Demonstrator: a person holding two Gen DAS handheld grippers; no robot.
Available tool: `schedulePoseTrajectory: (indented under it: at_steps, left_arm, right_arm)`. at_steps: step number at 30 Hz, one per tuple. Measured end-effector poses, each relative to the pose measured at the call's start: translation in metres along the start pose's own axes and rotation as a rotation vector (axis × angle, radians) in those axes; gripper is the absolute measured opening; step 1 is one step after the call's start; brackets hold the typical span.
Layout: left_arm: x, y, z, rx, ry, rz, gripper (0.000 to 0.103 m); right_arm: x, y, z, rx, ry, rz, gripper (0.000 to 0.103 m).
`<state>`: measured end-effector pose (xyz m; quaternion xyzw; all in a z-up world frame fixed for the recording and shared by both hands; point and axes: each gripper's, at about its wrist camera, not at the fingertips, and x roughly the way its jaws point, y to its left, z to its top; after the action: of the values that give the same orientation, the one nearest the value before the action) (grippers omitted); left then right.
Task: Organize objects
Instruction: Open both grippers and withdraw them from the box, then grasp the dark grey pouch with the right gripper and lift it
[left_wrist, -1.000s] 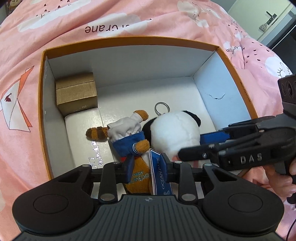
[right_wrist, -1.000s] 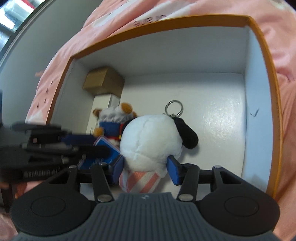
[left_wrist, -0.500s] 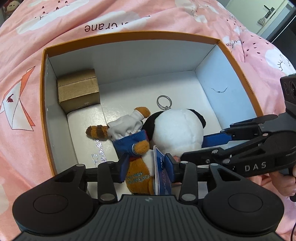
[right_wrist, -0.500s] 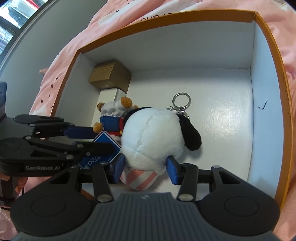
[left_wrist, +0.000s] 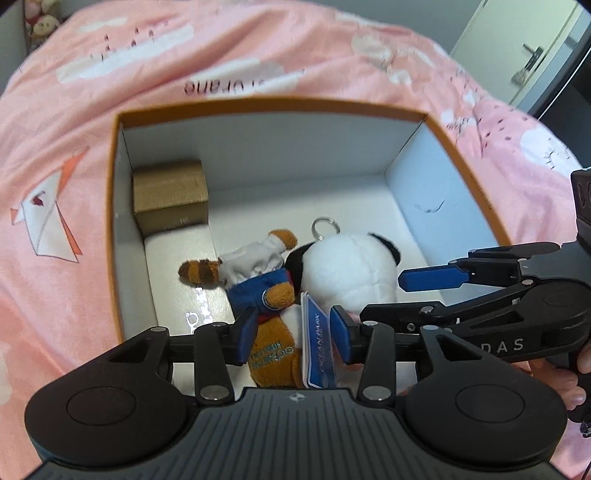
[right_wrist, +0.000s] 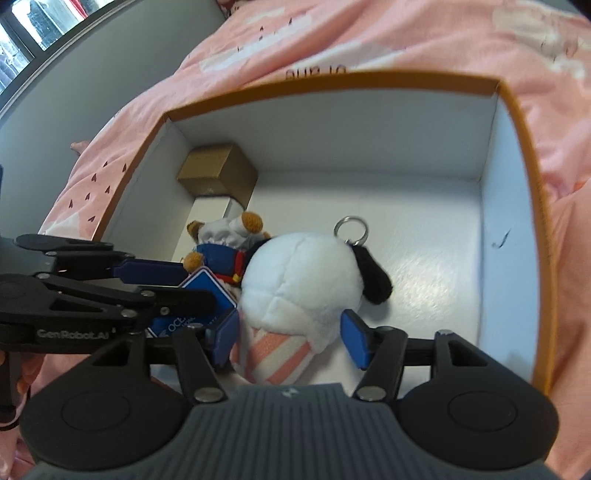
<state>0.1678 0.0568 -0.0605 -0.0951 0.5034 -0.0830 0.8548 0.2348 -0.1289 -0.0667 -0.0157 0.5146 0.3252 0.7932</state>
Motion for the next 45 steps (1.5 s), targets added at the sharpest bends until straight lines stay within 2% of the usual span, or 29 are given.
schedulePoseTrajectory:
  at_steps: [5, 10, 17, 21, 24, 28, 31, 34, 36, 42, 45]
  left_arm:
    - [-0.028, -0.011, -0.01, 0.007, -0.112, -0.015, 0.051]
    - [-0.056, -0.024, -0.022, -0.008, -0.182, -0.04, 0.053]
    - [-0.075, -0.038, -0.055, -0.028, -0.179, -0.093, 0.053]
    - [-0.072, -0.044, -0.073, -0.036, -0.143, -0.122, 0.053]
    - [-0.067, -0.051, -0.086, -0.014, -0.098, -0.158, 0.053]
    - [-0.06, -0.061, -0.104, 0.019, -0.032, -0.198, 0.053]
    - [-0.055, -0.062, -0.114, 0.001, 0.011, -0.166, 0.053]
    - [-0.052, -0.057, -0.121, -0.029, 0.048, -0.129, 0.061]
    - [-0.051, -0.056, -0.126, -0.039, 0.067, -0.106, 0.062]
    - [-0.048, -0.063, -0.137, 0.0, 0.105, -0.046, 0.062]
    - [-0.045, -0.063, -0.139, 0.002, 0.113, -0.046, 0.062]
  right_arm:
    - [-0.02, 0.011, -0.005, -0.044, -0.074, -0.052, 0.067]
    - [-0.053, 0.026, -0.022, -0.092, -0.173, -0.109, 0.072]
    - [-0.098, 0.037, -0.061, -0.094, -0.297, -0.137, 0.082]
    - [-0.112, 0.035, -0.084, -0.061, -0.316, -0.162, 0.082]
    - [-0.114, 0.026, -0.102, -0.003, -0.284, -0.156, 0.082]
    - [-0.111, 0.018, -0.125, 0.044, -0.182, -0.133, 0.079]
    - [-0.109, 0.018, -0.141, 0.04, -0.123, -0.118, 0.078]
    - [-0.107, 0.022, -0.155, 0.018, -0.073, -0.072, 0.078]
    - [-0.102, 0.025, -0.162, -0.009, -0.031, -0.042, 0.078]
    - [-0.079, 0.026, -0.169, -0.056, 0.057, -0.005, 0.078]
    - [-0.064, 0.022, -0.168, -0.061, 0.097, -0.009, 0.078]
